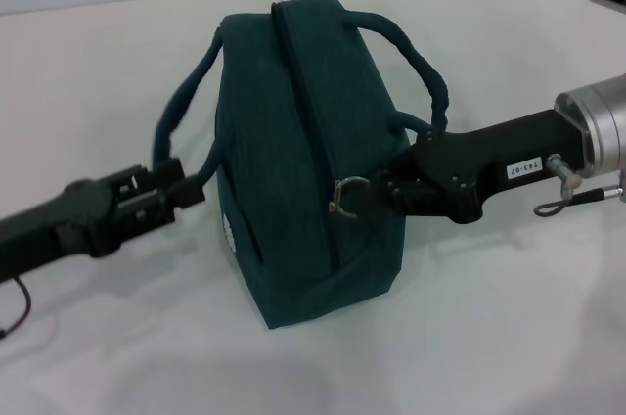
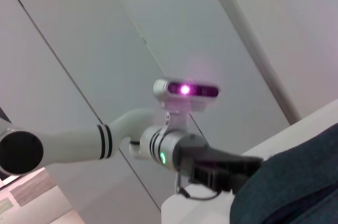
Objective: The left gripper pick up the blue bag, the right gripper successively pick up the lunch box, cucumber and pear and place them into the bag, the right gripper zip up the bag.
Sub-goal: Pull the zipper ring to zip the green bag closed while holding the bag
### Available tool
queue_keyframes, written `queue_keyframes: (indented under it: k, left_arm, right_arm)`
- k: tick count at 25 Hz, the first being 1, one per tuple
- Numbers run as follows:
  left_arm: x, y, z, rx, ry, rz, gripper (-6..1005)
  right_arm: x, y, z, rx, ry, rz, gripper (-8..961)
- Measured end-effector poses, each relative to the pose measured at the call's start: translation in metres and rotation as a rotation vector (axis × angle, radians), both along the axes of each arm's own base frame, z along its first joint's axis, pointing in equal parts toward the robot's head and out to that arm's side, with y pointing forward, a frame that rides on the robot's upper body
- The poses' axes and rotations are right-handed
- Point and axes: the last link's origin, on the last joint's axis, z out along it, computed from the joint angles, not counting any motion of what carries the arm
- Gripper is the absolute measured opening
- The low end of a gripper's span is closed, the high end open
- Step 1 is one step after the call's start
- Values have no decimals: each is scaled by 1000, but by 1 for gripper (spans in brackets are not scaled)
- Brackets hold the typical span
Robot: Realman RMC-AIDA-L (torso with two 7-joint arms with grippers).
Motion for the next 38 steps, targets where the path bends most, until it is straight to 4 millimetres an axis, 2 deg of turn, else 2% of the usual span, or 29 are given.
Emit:
queue_keyframes:
  k: [3, 9, 13, 14, 20, 26, 30, 38]
  left_arm:
    - [-9, -10, -9, 9, -8, 15, 614]
    - [-12, -20, -27, -5, -28, 12, 615]
    - [-10, -23, -38, -39, -27, 3, 615]
    - [-8, -22, -48, -66, -16, 11, 615]
    - [-7, -20, -61, -95, -4, 35, 616]
    - [-8, -17, -56, -98, 0, 44, 617]
    - [-7, -12, -46, -92, 0, 59, 618]
    - [2, 13, -36, -28, 56, 12, 619]
  right_arm:
    - [-1, 2, 1, 1, -2, -5, 12]
    - [-7, 8, 2, 10, 0, -1, 13]
    - [-17, 14, 2, 13, -1, 25, 14]
    - [-18, 15, 1, 15, -2, 29, 13]
    - [-22, 22, -5, 30, -34, 27, 12]
    - [-16, 21, -5, 36, -49, 18, 13]
    - [-15, 21, -6, 37, -57, 19, 14]
    - [-17, 18, -9, 38, -44, 50, 14]
